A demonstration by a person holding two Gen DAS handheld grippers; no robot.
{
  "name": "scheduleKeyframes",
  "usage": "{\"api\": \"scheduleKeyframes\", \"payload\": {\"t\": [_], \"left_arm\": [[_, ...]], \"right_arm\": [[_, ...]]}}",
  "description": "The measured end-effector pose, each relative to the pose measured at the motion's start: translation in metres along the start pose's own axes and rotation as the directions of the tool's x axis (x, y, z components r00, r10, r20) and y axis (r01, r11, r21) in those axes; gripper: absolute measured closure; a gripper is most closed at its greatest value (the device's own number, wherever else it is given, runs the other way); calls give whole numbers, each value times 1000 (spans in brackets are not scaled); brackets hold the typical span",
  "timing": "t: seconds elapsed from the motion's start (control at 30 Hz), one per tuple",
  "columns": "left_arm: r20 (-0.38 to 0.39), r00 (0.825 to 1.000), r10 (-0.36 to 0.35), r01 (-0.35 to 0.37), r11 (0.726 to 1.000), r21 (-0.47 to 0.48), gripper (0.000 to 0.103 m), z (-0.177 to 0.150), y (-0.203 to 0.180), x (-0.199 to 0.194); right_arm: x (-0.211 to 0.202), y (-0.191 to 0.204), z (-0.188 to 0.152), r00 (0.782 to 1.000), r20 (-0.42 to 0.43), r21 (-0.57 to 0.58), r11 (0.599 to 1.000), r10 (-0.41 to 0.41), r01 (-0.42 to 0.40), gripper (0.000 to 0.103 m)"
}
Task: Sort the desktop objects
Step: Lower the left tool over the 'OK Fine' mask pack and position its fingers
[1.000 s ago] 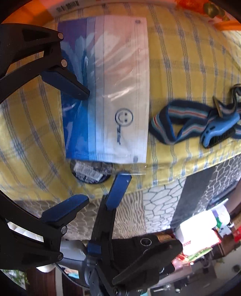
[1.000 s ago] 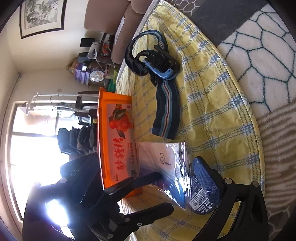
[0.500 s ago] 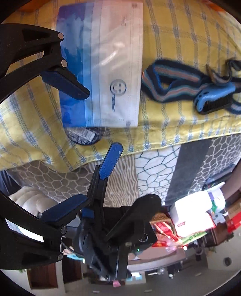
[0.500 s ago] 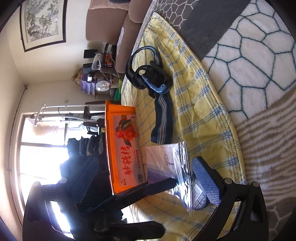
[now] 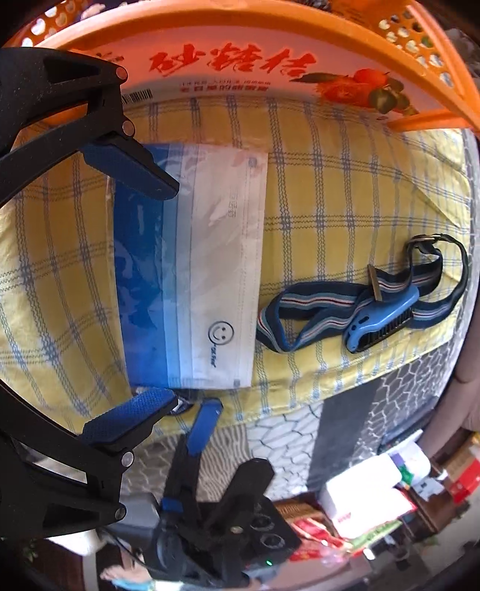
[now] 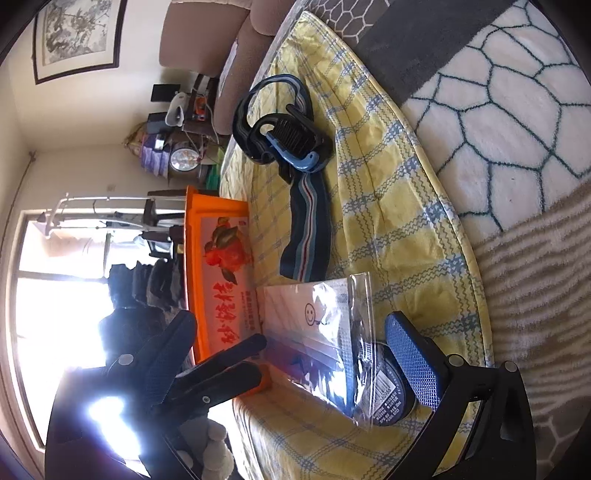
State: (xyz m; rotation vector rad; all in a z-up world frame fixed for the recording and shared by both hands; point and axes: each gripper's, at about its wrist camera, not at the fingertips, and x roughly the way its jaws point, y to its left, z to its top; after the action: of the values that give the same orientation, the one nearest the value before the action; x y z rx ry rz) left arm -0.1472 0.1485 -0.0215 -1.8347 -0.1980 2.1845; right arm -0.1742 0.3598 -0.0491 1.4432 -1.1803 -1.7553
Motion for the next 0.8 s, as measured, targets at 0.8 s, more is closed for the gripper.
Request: {"api": "scheduleKeyframes", "payload": {"t": [0.8], "left_arm": [[-109,956,-273,270,962,-44,1,9,-40,44]], "right_arm": [[-9,5,2,996,11,14,996,85,-85,0]]}}
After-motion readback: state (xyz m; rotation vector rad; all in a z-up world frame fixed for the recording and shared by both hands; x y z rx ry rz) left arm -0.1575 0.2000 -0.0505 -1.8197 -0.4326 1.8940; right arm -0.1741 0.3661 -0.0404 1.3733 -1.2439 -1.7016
